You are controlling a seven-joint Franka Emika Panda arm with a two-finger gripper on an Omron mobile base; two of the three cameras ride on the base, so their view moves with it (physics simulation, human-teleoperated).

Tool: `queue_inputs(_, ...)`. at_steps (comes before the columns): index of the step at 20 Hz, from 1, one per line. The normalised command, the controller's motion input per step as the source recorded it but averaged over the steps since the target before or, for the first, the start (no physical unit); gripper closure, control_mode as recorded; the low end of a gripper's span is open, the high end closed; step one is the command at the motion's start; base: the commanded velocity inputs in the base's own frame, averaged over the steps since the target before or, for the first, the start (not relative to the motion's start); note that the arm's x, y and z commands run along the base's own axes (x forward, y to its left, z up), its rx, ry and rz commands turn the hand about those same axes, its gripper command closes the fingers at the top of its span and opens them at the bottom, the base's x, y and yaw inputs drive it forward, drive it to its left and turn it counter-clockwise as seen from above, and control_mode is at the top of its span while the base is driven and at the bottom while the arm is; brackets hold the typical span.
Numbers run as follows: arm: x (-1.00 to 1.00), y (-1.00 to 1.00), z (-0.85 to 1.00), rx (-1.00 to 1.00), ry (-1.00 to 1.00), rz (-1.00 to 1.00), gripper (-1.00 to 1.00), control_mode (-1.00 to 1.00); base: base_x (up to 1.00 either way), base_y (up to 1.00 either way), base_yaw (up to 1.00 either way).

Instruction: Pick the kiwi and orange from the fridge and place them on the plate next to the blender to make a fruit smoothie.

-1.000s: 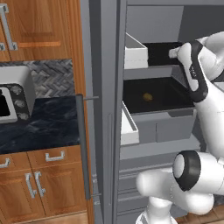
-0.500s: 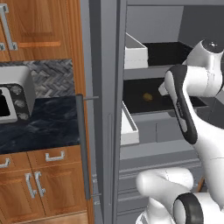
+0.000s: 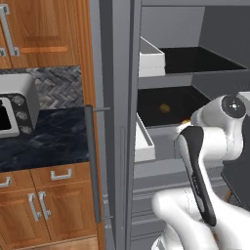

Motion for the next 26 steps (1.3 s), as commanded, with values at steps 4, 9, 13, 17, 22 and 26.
queue_inputs(4,0.00,0.00,0.00,0.00,0.00,0.00,1.00,-1.00,0.00,0.00,0.00)
queue_inputs(9,-0.05,0.00,0.00,0.00,0.00,0.00,1.00,-1.00,0.00,0.00,0.00)
queue_inputs(13,0.00,0.00,0.00,0.00,0.00,0.00,1.00,1.00,-0.45,0.00,0.00)
queue_inputs(17,0.00,0.00,0.00,0.00,0.00,0.00,1.00,1.00,-0.49,-0.03,0.00)
queue_inputs(22,0.00,0.00,0.00,0.00,0.00,0.00,1.00,1.00,-0.46,-0.06,0.03)
queue_inputs(26,0.00,0.00,0.00,0.00,0.00,0.00,1.00,1.00,-0.44,0.00,0.23)
